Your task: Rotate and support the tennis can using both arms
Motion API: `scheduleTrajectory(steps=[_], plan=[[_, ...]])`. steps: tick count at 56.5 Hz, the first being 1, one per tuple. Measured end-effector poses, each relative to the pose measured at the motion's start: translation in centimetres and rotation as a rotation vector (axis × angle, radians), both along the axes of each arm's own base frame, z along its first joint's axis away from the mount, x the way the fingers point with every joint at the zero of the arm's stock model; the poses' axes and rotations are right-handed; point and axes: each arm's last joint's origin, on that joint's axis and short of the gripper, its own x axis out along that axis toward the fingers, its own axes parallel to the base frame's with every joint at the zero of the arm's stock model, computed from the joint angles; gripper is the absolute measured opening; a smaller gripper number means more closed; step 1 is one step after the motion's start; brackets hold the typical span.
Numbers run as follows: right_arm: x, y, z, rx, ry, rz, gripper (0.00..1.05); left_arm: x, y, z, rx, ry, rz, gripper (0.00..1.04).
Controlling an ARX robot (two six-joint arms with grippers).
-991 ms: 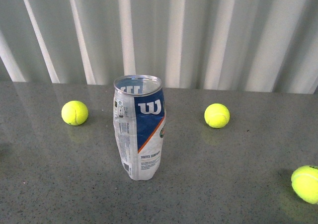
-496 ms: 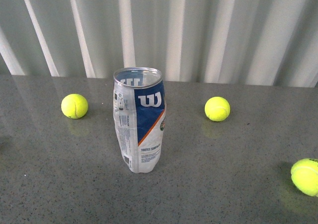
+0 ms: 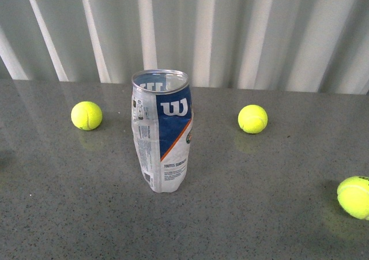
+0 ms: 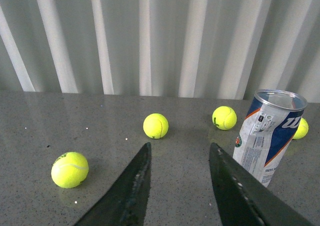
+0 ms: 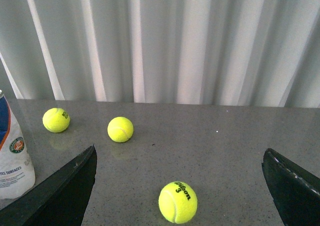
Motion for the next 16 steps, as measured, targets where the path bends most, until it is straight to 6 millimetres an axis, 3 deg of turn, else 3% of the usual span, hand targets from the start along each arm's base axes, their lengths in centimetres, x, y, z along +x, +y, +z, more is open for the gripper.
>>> scheduleTrajectory(steps=[11,16], plan=[[0.00,0.00,0.00,0.000,0.000,0.000,0.97,0.00,0.00,0.00,0.000,0.000,0.000,0.98],[0.00,0.00,0.00,0.000,0.000,0.000,0.97,0.00,0.00,0.00,0.000,0.000,0.000,0.97]])
